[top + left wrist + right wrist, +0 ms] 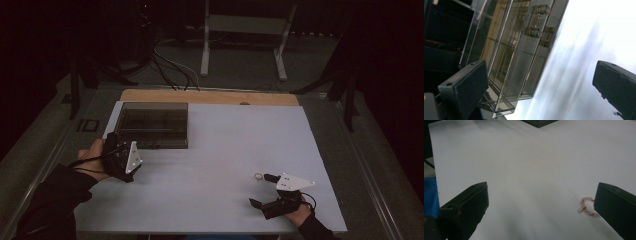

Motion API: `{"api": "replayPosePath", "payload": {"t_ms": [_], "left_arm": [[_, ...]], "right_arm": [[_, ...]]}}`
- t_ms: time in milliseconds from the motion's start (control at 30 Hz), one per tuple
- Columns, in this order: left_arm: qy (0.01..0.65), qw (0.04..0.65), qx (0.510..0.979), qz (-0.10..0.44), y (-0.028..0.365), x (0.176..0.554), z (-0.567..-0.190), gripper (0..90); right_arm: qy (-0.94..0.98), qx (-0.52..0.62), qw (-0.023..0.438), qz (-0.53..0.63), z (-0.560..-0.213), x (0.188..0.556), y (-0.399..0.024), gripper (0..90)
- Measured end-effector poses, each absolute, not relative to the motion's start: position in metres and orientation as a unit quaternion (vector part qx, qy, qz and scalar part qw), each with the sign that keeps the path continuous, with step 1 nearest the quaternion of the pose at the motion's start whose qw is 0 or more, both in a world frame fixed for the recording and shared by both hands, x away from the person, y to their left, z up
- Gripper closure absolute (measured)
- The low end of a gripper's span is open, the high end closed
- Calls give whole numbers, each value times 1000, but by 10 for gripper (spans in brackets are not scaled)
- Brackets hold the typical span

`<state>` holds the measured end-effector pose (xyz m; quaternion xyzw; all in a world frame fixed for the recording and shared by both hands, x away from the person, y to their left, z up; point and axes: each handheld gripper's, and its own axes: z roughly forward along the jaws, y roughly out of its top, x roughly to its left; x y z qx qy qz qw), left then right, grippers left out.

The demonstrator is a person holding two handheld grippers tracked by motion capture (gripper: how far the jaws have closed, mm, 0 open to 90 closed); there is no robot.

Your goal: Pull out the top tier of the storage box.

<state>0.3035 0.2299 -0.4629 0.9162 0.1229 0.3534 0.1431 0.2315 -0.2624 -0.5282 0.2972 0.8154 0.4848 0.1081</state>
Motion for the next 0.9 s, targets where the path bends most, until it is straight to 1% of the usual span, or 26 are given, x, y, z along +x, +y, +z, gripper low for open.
{"api": "replayPosePath", "payload": {"t_ms": [133,200,400,467,533,633,733,800,867,900], "left_arm": [[117,154,921,338,233,308,-457,17],[126,152,920,337,233,311,-454,18],[110,154,925,331,238,320,-448,25],[102,158,920,343,240,321,-445,25],[99,165,919,344,241,322,-444,25],[98,168,926,325,242,326,-440,25],[95,170,933,304,242,330,-438,52],[97,160,934,304,241,332,-436,61],[104,165,935,296,240,335,-432,75],[102,164,933,303,240,335,-432,78]], "right_arm": [[816,297,108,485,-528,232,-262,0],[815,297,108,485,-528,232,-262,0],[815,297,108,485,-528,232,-262,0],[816,297,108,484,-529,232,-262,0],[816,297,107,484,-529,232,-262,0],[816,298,106,484,-529,232,-262,0],[816,299,106,484,-529,232,-262,0],[815,299,106,485,-529,232,-262,0],[815,299,105,485,-529,232,-262,0],[815,299,105,484,-529,232,-263,0]]}}
